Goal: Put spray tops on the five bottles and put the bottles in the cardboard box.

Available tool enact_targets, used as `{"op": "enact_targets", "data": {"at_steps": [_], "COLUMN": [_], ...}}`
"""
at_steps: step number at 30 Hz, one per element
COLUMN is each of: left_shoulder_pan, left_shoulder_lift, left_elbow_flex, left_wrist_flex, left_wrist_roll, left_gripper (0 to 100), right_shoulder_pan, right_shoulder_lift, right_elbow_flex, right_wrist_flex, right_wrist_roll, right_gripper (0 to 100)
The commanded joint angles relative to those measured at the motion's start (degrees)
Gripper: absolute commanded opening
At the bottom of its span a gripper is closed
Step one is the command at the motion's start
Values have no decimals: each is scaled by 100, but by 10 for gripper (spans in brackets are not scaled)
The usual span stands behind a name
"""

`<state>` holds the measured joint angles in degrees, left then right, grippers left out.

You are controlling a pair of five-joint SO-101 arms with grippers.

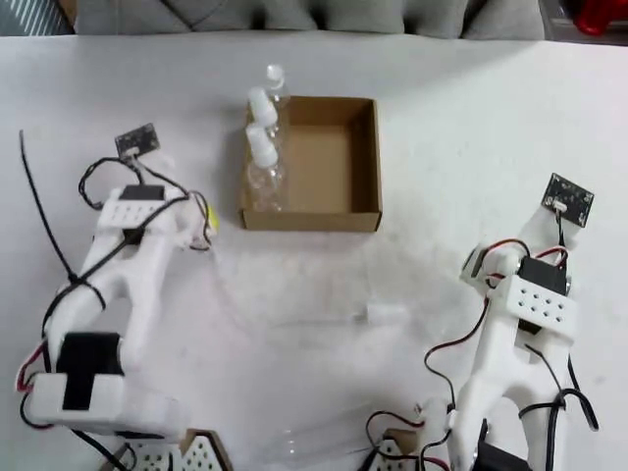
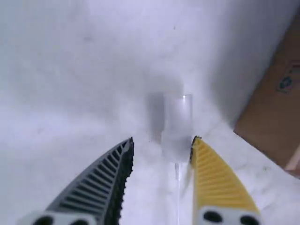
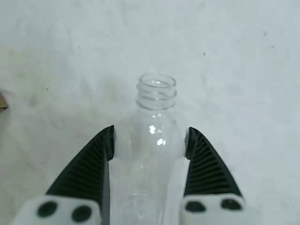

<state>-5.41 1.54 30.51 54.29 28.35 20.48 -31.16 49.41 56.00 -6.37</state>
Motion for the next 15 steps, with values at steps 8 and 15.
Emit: {"op": "enact_targets", "data": {"at_steps": [8, 15], "left_shoulder_pan": [303, 330], "left_shoulder_lift": [321, 330], "left_elbow_flex": [-316, -308], "left_wrist_flex": [-264, -273], "left_wrist_roll": [703, 712], "left_gripper": [196, 192], "right_shoulder_pan": [4, 4], "right_shoulder_lift": [-180, -145], "right_elbow_flex": [-35, -35], "right_wrist_flex": [-66, -66], "right_wrist_roll": [-18, -18], "right_gripper": [16, 16]}}
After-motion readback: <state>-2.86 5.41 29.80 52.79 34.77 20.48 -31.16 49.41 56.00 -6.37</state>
